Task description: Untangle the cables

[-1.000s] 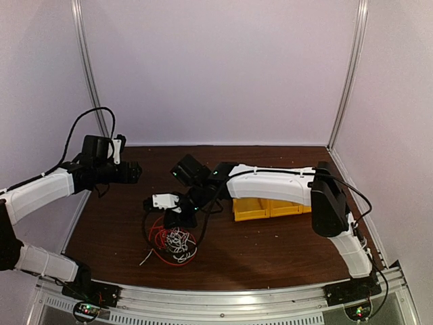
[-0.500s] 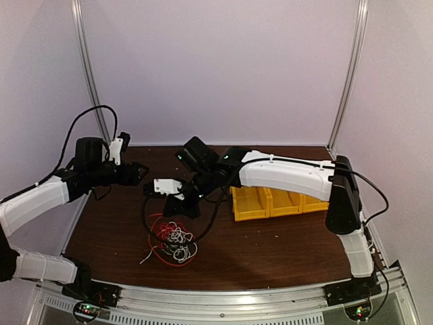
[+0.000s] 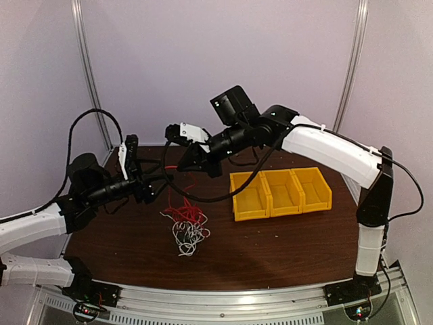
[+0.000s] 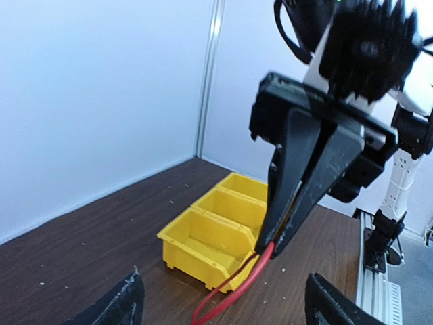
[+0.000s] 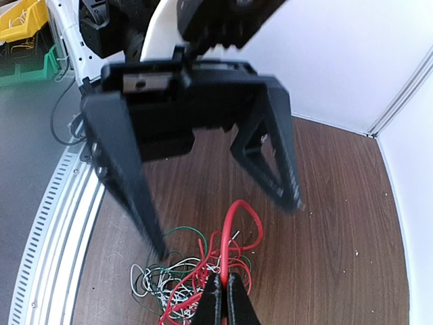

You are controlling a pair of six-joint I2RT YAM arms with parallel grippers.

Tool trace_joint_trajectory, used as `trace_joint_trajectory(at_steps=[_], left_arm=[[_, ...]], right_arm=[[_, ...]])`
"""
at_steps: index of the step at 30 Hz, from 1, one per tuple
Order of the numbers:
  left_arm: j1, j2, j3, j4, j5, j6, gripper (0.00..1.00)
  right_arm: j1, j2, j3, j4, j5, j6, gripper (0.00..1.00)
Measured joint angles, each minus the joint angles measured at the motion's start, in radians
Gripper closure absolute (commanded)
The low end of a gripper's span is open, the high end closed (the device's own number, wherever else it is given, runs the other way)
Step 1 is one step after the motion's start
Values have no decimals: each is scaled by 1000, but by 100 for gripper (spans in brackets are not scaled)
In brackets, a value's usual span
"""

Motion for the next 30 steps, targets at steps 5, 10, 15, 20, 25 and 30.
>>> trace_joint_trajectory(at_steps=[5,10,15,20,25,30], left_arm=[[-143,137,-21,103,-82,2,32],[-173,305,-55,318,-229,-23,41],[-173,523,-61,474,-351,-47,48],[-173,713,-31,539,-427,-66,53],[-173,814,-2,558,-462,-79,53],[-173,870,21,560,-486,-85,53]], right_arm=[[-6,0,8,-11,-9,26,100],[-26,0,65,-21,-44,47,100],[-49,-20,115,-34,-94,50,100],[-76,-51,184,-60,-145,45,100],[-126,-91,250,-65,-199,42,100],[-237,-136,306,-56,-261,60,100]])
